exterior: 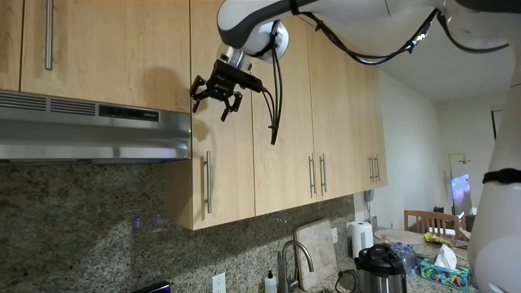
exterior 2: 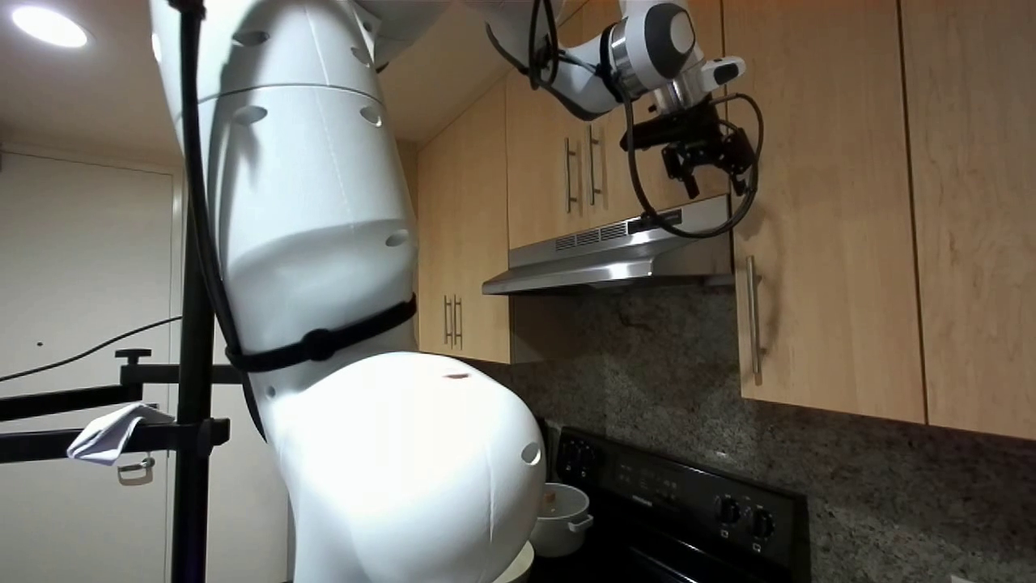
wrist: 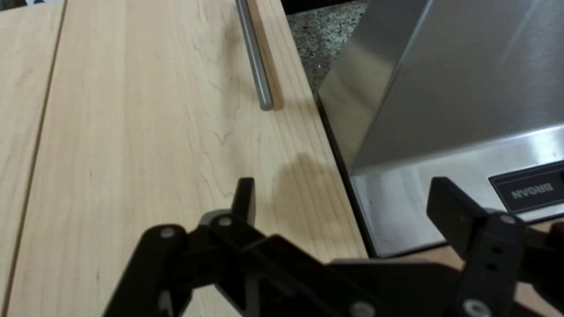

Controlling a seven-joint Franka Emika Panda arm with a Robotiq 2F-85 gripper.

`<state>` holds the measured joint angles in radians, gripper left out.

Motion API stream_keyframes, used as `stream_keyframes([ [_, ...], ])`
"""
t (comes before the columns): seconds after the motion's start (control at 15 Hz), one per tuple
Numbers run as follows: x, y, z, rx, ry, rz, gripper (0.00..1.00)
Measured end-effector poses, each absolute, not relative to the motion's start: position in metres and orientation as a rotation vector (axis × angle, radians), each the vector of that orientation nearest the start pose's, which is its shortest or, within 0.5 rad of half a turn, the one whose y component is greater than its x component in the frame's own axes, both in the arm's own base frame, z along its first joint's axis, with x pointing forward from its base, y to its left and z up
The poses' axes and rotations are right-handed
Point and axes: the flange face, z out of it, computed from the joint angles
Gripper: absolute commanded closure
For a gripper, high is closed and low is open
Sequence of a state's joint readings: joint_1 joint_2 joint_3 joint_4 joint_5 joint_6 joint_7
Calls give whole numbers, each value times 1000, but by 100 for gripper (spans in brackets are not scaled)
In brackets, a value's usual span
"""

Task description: Close the cabinet door

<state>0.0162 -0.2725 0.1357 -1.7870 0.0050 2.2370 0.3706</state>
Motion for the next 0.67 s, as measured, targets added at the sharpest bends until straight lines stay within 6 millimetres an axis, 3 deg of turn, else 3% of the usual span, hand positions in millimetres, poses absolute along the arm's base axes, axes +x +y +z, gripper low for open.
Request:
stream_keyframes([
  [0.33, 488, 62, 726, -2858, 376, -902, 0],
  [0.67, 469, 41, 697, -2901, 443, -753, 0],
])
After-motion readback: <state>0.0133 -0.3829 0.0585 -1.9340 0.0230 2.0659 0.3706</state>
